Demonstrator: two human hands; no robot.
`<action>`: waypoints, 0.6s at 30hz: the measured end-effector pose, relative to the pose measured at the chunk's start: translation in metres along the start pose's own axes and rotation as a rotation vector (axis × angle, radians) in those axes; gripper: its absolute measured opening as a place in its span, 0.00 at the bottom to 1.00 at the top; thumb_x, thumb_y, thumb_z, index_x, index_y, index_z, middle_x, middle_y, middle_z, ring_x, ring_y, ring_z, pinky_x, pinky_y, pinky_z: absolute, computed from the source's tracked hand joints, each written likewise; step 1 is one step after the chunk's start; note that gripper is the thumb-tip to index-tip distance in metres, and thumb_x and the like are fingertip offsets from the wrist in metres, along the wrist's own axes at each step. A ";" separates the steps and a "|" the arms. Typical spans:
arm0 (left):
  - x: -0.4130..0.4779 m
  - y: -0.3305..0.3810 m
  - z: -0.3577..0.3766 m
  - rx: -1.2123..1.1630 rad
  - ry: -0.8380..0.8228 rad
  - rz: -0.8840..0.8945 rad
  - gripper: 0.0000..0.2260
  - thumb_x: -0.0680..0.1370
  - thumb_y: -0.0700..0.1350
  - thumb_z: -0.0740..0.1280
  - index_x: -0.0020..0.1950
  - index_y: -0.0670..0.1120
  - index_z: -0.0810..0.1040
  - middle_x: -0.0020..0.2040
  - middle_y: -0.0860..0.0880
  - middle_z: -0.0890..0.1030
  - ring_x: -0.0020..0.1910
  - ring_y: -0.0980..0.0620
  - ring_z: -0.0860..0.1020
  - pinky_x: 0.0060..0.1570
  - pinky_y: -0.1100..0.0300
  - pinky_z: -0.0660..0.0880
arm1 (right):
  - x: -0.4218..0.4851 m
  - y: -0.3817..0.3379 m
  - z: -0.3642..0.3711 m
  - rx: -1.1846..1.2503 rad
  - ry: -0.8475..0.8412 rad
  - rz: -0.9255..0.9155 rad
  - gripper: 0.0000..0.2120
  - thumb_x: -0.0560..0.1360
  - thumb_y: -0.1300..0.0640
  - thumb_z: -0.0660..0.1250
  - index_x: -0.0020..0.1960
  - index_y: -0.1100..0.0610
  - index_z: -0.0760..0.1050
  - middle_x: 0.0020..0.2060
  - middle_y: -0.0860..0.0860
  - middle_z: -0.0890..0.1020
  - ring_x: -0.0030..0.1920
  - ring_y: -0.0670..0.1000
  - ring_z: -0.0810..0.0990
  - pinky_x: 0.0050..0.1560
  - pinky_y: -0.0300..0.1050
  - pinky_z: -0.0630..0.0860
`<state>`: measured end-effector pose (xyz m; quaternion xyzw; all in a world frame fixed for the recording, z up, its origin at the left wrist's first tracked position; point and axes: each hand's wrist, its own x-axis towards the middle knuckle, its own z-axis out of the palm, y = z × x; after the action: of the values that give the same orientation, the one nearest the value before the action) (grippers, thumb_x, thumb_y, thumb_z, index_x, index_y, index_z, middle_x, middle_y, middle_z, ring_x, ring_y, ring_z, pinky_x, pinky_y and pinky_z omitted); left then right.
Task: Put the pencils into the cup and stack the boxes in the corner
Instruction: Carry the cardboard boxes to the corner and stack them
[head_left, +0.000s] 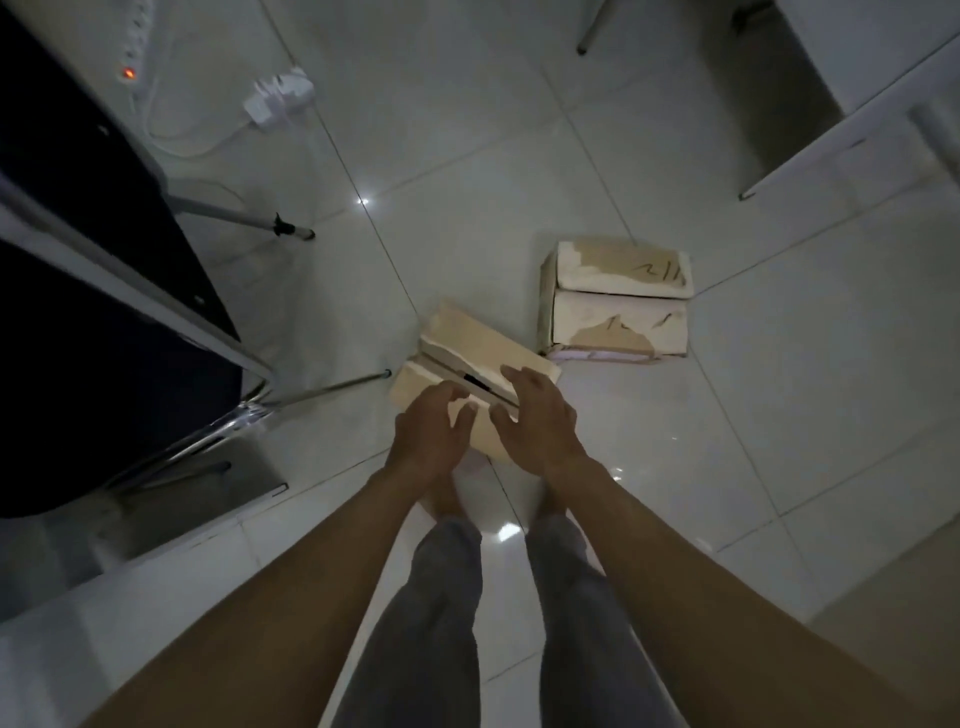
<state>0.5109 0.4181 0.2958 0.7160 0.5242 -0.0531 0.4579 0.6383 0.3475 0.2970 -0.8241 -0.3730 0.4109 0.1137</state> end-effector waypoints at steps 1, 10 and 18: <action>0.014 -0.009 0.005 -0.002 -0.004 -0.026 0.12 0.80 0.49 0.62 0.60 0.47 0.75 0.60 0.50 0.77 0.53 0.50 0.76 0.61 0.52 0.70 | 0.013 0.007 0.009 -0.001 -0.015 0.012 0.26 0.79 0.50 0.61 0.75 0.50 0.59 0.75 0.54 0.61 0.75 0.56 0.58 0.72 0.56 0.57; 0.140 -0.121 0.082 0.049 0.000 -0.205 0.21 0.78 0.48 0.65 0.69 0.44 0.67 0.68 0.42 0.69 0.65 0.42 0.71 0.65 0.45 0.67 | 0.112 0.115 0.092 0.011 -0.001 0.130 0.38 0.73 0.41 0.67 0.77 0.44 0.50 0.78 0.52 0.45 0.73 0.64 0.62 0.66 0.63 0.69; 0.221 -0.178 0.133 0.165 0.074 -0.267 0.37 0.74 0.56 0.68 0.76 0.55 0.51 0.78 0.45 0.46 0.75 0.40 0.55 0.69 0.37 0.58 | 0.152 0.184 0.166 0.025 -0.105 0.129 0.42 0.71 0.37 0.67 0.76 0.38 0.44 0.76 0.47 0.35 0.75 0.64 0.56 0.66 0.69 0.65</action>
<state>0.5205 0.4842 -0.0109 0.6766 0.6250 -0.1300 0.3669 0.6658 0.3069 0.0105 -0.8222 -0.3194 0.4647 0.0775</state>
